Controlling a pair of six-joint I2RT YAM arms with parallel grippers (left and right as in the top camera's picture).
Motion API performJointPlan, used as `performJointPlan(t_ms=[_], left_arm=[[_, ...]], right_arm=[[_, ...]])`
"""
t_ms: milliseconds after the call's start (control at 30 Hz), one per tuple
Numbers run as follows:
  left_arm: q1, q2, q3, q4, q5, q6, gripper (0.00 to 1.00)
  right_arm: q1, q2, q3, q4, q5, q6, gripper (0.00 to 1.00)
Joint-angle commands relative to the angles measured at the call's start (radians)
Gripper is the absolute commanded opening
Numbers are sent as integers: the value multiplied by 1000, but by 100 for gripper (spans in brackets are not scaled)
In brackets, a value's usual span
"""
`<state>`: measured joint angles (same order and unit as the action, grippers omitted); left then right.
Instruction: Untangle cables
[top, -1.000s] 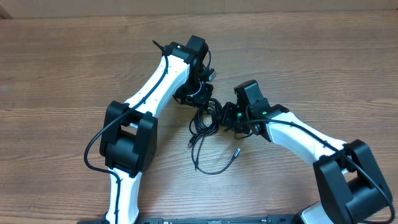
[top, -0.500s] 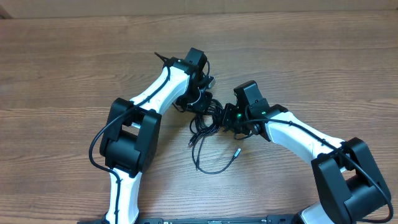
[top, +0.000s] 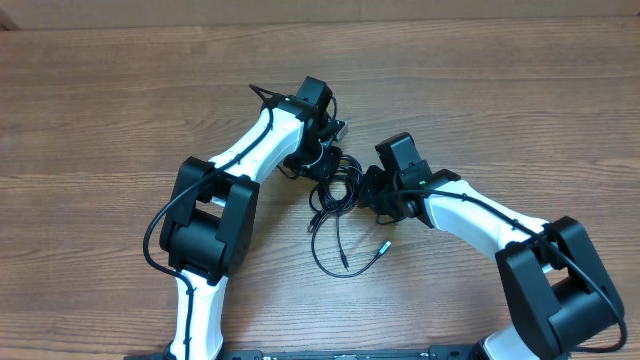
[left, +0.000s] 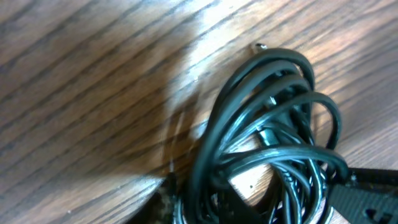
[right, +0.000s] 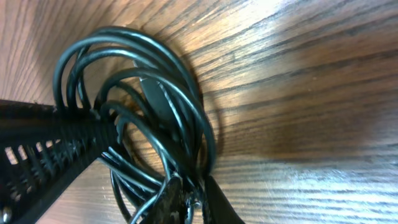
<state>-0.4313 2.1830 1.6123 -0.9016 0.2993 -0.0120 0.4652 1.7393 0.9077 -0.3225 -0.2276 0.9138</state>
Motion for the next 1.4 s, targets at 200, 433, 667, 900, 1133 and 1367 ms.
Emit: performJointPlan(t_ms=[200,433,667,900,1133,1367], left_arm=[[5,9,-16,3,11,17,33],[5,9,-16,10,35,17,35],[5,9,-16,10,35,16,36],[5,9,-29,21,35,16,28],[5,9,-55,34,51,-1,36],[4,9,-67,18,101,-3,38]], right_arm=[[2,40,-9,19,-13,91,8],[3,69,-9,45,-13,138,8],[63,76,-9,87,16,161,13],[96,77,-9,105,51,191,15],[96,77,-9,138,27,190,22],[96,77,-9,283,-132,49,15]])
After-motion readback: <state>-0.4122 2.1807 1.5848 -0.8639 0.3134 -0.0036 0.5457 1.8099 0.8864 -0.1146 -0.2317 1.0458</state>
